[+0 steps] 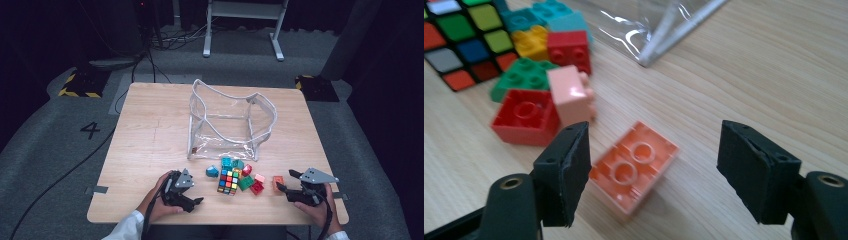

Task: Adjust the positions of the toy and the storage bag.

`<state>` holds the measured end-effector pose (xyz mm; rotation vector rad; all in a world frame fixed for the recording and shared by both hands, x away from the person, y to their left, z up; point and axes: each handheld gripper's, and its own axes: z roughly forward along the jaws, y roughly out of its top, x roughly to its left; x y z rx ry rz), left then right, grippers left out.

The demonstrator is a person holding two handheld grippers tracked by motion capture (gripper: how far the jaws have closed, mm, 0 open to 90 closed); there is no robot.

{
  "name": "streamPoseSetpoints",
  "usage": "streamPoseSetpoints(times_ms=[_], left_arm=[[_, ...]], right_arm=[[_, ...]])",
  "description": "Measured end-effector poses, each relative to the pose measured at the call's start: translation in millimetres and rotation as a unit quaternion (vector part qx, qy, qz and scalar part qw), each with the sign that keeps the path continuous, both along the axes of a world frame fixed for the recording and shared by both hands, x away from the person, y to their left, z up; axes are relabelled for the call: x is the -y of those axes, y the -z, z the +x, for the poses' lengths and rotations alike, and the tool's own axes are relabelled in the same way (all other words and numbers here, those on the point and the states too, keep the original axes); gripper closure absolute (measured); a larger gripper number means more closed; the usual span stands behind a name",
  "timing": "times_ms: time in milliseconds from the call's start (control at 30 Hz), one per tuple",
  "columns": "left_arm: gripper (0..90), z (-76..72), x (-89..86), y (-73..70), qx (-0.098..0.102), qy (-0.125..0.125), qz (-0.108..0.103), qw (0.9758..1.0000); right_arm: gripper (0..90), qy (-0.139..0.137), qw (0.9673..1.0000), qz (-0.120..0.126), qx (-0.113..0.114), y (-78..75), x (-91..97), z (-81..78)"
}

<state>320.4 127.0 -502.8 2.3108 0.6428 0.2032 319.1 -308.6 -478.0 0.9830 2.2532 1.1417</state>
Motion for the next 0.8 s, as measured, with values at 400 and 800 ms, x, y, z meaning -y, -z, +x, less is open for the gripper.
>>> streamPoseSetpoints(times_ms=[400,800], left_arm=[[15.4,-4.4,-55.3,0.2,-0.003,-0.036,0.0,0.9993],[10.5,1.2,-49.3,0.7,-0.003,-0.039,0.005,0.9992]], right_arm=[[26.6,-0.128,0.9917,0.009,-0.001,-13.8,-55.1,2.0],[19.9,-0.219,0.9754,-0.019,-0.019,-14.3,-124.0,25.2]])
